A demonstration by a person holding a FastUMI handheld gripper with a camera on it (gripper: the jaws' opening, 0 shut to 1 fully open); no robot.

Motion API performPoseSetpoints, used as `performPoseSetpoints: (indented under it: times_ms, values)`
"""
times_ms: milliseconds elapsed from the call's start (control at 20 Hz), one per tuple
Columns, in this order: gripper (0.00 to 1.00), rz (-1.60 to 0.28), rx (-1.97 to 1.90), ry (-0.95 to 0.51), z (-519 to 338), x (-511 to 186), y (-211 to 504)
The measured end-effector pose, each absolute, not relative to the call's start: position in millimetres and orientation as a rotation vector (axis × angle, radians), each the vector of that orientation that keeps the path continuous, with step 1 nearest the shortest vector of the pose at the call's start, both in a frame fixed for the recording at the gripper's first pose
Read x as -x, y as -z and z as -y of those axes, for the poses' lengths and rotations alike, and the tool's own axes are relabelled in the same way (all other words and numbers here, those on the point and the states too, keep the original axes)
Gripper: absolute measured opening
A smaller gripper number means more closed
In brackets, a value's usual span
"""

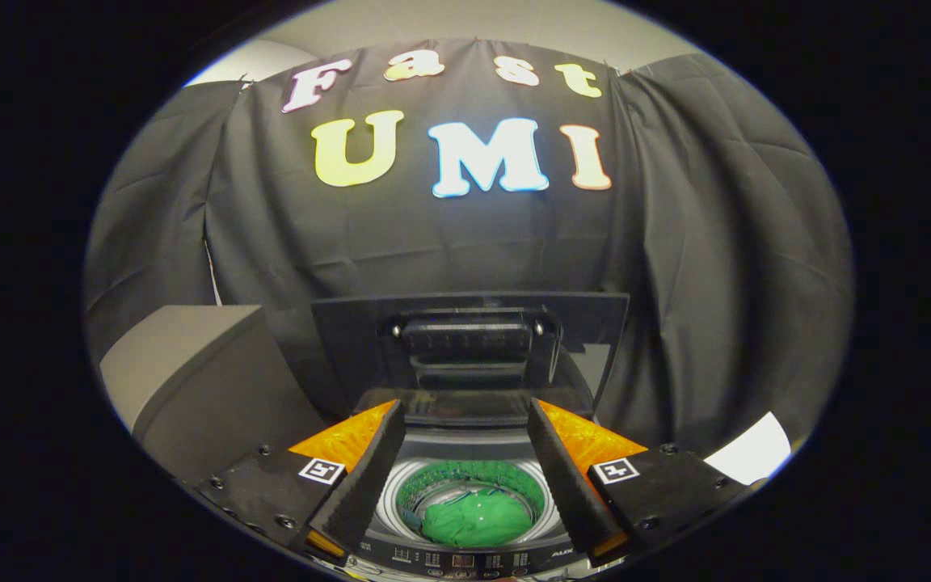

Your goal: Put the clothes into the washing machine and then close the washing machine lid.

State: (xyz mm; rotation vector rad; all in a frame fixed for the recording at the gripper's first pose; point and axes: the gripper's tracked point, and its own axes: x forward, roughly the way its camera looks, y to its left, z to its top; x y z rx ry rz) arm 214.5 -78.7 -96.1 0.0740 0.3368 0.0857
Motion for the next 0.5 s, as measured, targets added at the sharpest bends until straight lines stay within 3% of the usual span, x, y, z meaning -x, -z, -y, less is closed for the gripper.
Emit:
performPoseSetpoints:
  times_ms: [500]
  values:
    - [0.96,-0.202,-0.033,-0.096,72,-285,28]
